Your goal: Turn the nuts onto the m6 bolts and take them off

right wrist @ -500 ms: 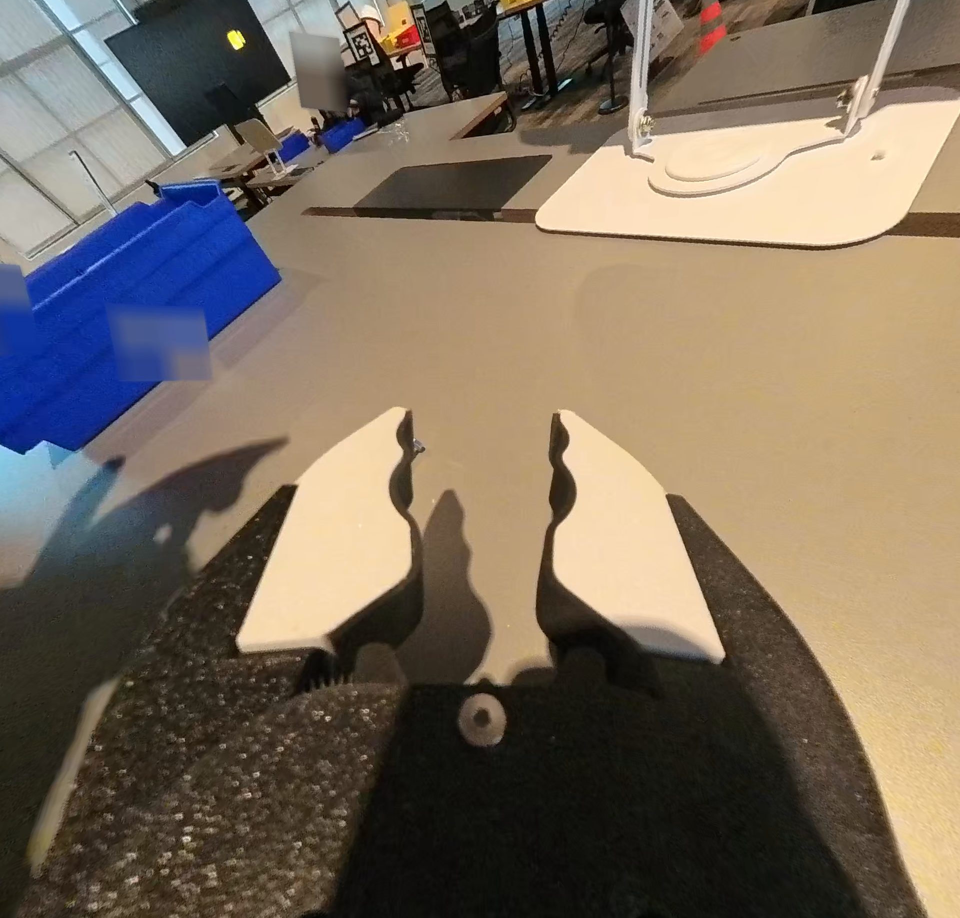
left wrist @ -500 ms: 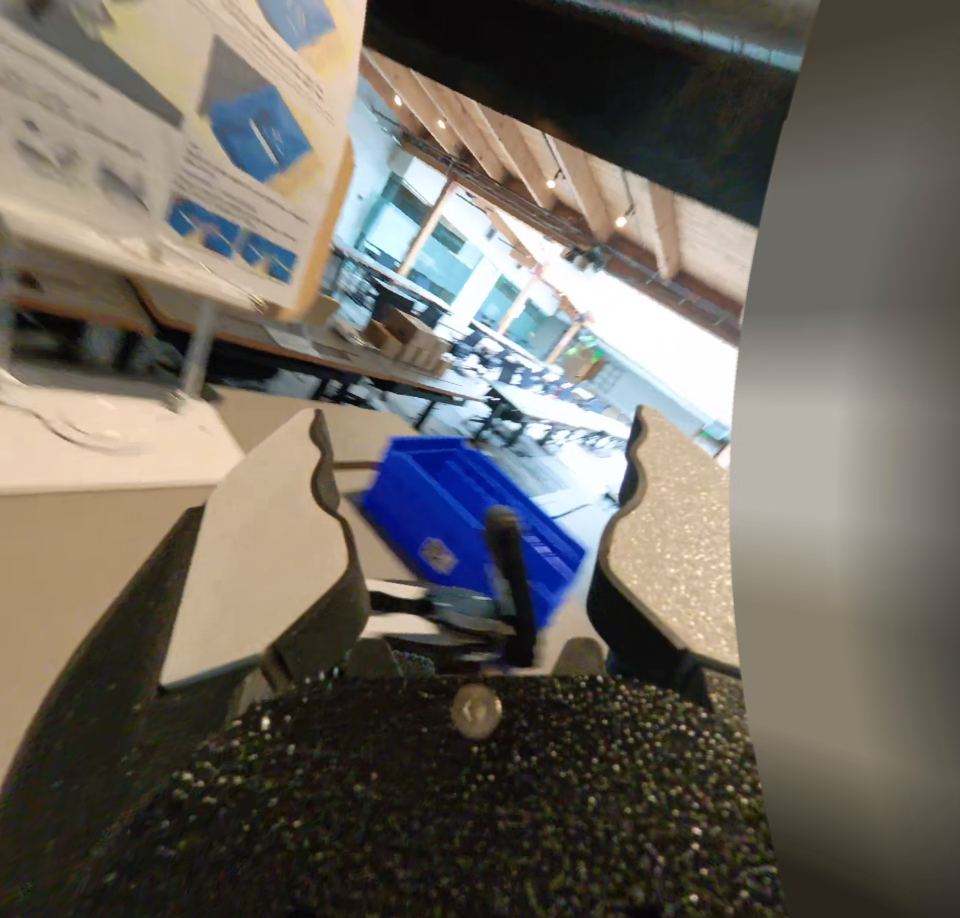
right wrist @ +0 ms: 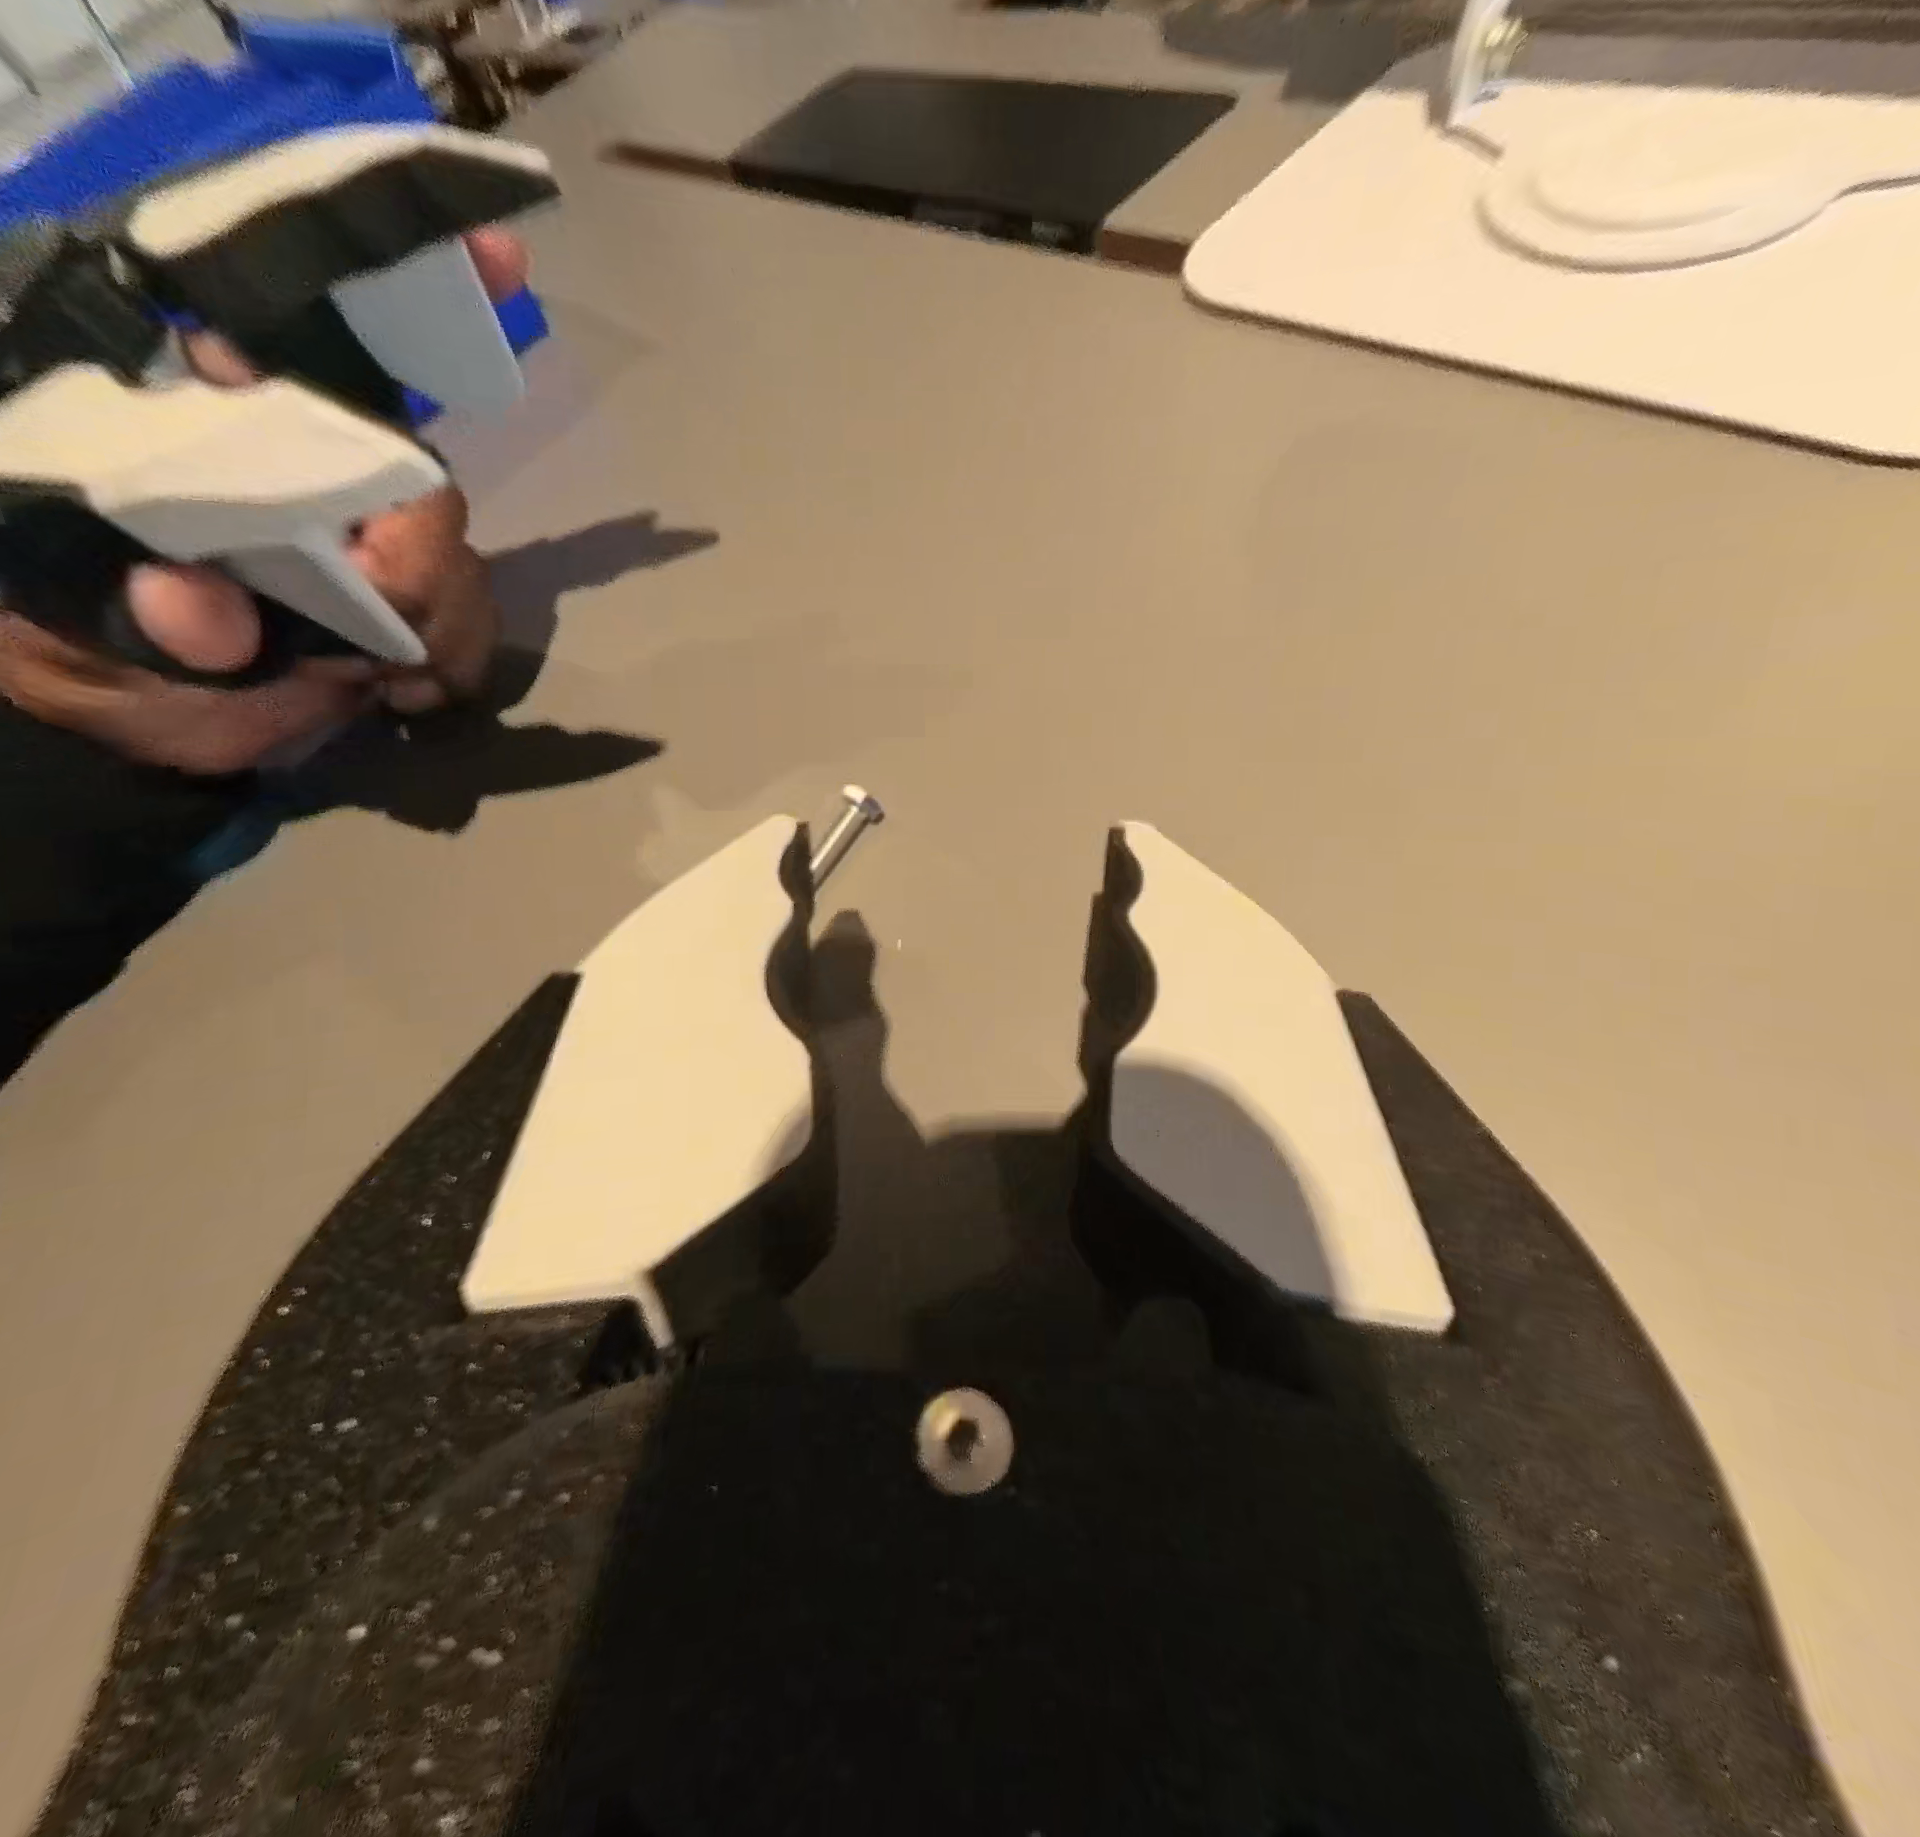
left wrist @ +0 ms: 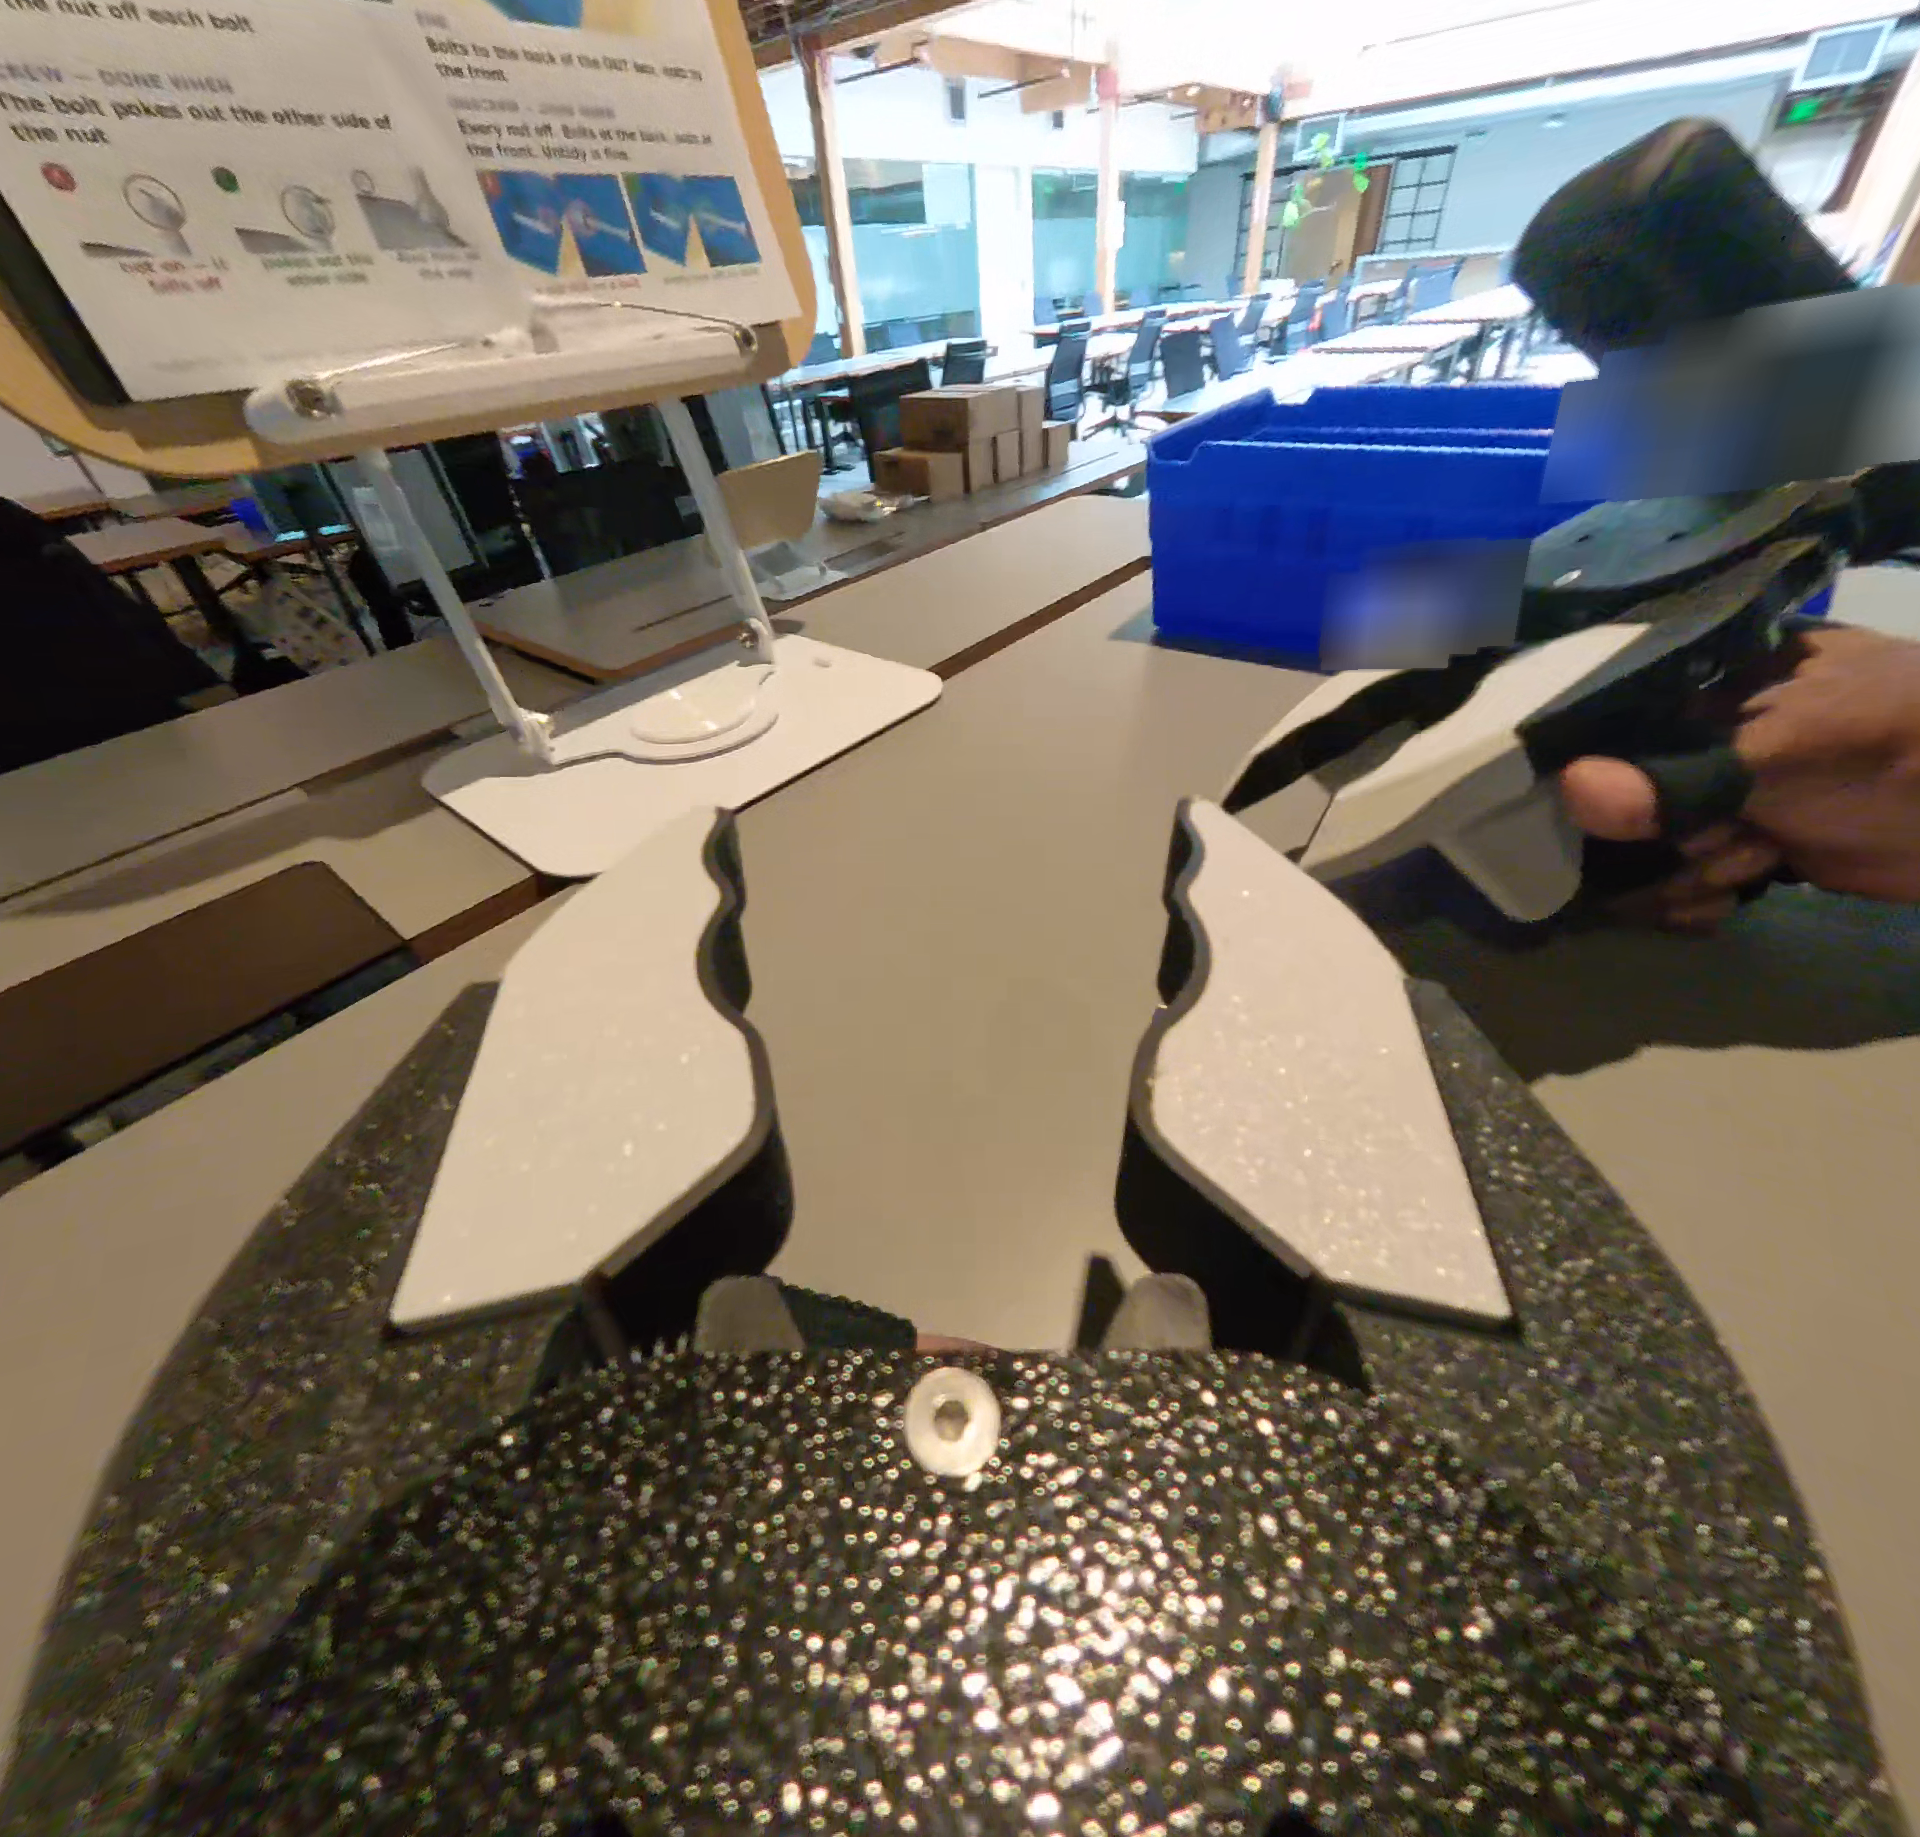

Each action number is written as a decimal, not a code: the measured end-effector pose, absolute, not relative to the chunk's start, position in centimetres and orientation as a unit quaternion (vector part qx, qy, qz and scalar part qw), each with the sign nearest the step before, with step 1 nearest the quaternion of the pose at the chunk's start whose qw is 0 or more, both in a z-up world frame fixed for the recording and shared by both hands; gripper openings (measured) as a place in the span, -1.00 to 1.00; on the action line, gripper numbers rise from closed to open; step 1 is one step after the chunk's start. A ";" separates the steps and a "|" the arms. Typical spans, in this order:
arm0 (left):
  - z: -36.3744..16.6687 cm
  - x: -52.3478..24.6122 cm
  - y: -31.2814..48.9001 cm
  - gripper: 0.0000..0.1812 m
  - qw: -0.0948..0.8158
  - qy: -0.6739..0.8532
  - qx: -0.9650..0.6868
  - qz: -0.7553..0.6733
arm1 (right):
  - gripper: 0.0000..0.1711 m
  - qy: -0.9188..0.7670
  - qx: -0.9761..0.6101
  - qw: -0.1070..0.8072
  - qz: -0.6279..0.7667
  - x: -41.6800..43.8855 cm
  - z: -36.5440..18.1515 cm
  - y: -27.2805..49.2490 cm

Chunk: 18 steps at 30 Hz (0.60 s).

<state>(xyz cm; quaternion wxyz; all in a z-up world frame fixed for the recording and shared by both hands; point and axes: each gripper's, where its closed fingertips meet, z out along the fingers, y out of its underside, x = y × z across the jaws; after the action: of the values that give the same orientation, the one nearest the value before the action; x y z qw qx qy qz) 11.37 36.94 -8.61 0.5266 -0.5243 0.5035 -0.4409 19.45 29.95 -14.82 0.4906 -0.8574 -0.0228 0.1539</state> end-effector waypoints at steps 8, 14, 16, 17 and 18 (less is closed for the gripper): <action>-8.6 11.3 37.1 -0.20 0.522 0.498 -0.529 -0.446 | -0.35 -0.102 -0.914 0.370 0.128 15.3 -18.3 29.6; -9.0 11.6 36.8 -0.23 0.520 0.514 -0.528 -0.432 | -0.60 -0.172 -0.916 0.356 0.061 15.2 -18.8 31.0; -9.4 11.8 36.6 -0.24 0.515 0.525 -0.529 -0.423 | -0.81 -0.208 -0.907 0.357 0.083 14.6 -18.8 31.1; -9.7 12.0 36.4 -0.26 0.510 0.534 -0.531 -0.417 | -0.89 -0.216 -0.903 0.359 0.091 14.5 -18.8 31.2; -10.1 12.1 36.2 -0.27 0.500 0.546 -0.534 -0.409 | -0.93 -0.218 -0.903 0.357 0.102 14.5 -18.8 31.1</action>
<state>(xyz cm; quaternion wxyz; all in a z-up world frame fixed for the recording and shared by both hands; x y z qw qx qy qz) 12.06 36.22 -10.14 0.4995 -0.5337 0.5464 -0.4088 14.48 31.09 -18.82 0.3569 -0.9026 -0.2183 0.1018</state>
